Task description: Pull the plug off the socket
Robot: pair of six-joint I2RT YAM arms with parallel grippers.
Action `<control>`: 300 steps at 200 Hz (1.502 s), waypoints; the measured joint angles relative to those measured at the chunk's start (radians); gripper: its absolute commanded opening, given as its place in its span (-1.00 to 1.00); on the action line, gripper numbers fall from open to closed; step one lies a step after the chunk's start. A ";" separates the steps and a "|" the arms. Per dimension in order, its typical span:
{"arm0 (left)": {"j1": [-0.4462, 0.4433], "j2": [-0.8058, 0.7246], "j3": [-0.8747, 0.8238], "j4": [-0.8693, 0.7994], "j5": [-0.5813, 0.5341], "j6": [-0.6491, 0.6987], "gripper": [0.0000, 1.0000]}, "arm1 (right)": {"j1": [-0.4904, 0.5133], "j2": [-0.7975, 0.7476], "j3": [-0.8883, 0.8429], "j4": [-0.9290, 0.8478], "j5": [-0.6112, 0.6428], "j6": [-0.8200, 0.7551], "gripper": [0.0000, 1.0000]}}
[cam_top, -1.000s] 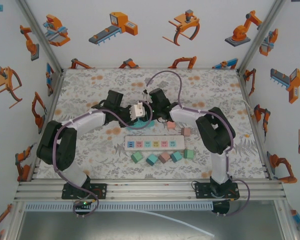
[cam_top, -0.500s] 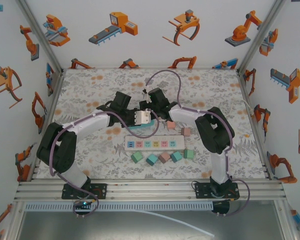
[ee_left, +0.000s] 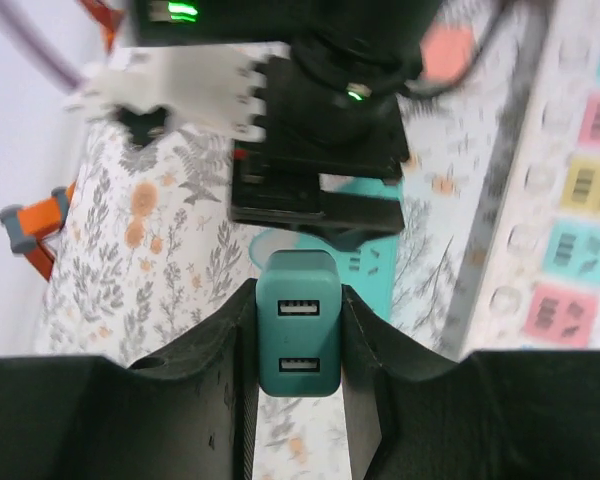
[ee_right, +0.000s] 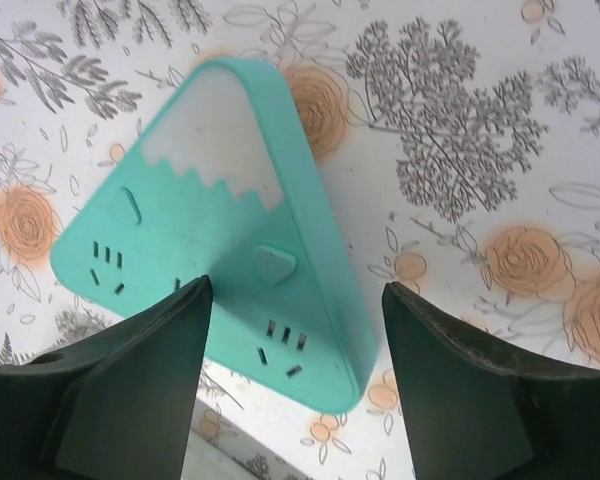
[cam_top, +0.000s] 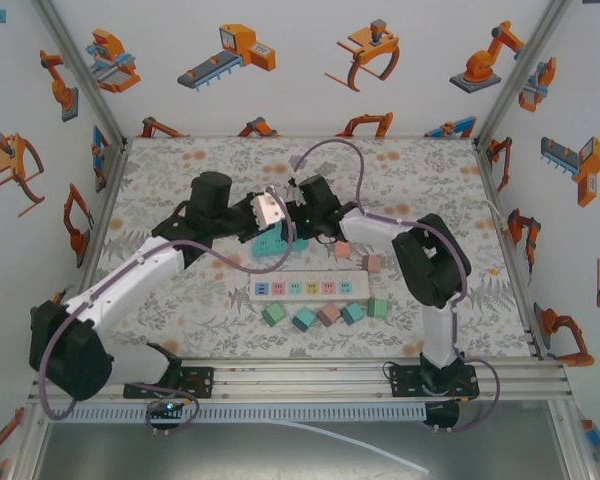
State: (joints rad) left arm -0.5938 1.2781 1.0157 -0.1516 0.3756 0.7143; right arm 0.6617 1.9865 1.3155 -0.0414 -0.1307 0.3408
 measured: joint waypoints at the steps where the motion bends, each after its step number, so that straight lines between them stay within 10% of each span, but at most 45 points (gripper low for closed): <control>1: 0.000 -0.003 -0.001 0.002 -0.001 -0.009 -0.95 | 0.000 -0.001 -0.001 -0.001 0.000 0.000 0.30; 66: 0.003 -0.152 0.019 0.085 -0.167 -0.804 -0.84 | -0.045 -0.399 -0.225 0.005 -0.008 0.078 0.34; 129: -0.100 0.063 -0.017 0.248 -0.242 -1.400 -0.89 | -0.106 -0.926 -0.611 0.165 0.047 0.166 0.56; 300: -0.216 0.557 -0.015 0.395 -0.271 -1.559 -0.57 | -0.108 -1.335 -0.929 0.038 0.212 0.167 0.78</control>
State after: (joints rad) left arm -0.8101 1.8355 1.0004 0.2436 0.1047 -0.8444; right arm 0.5537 0.6518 0.3870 -0.0036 0.0814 0.5079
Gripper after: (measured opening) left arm 0.349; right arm 0.891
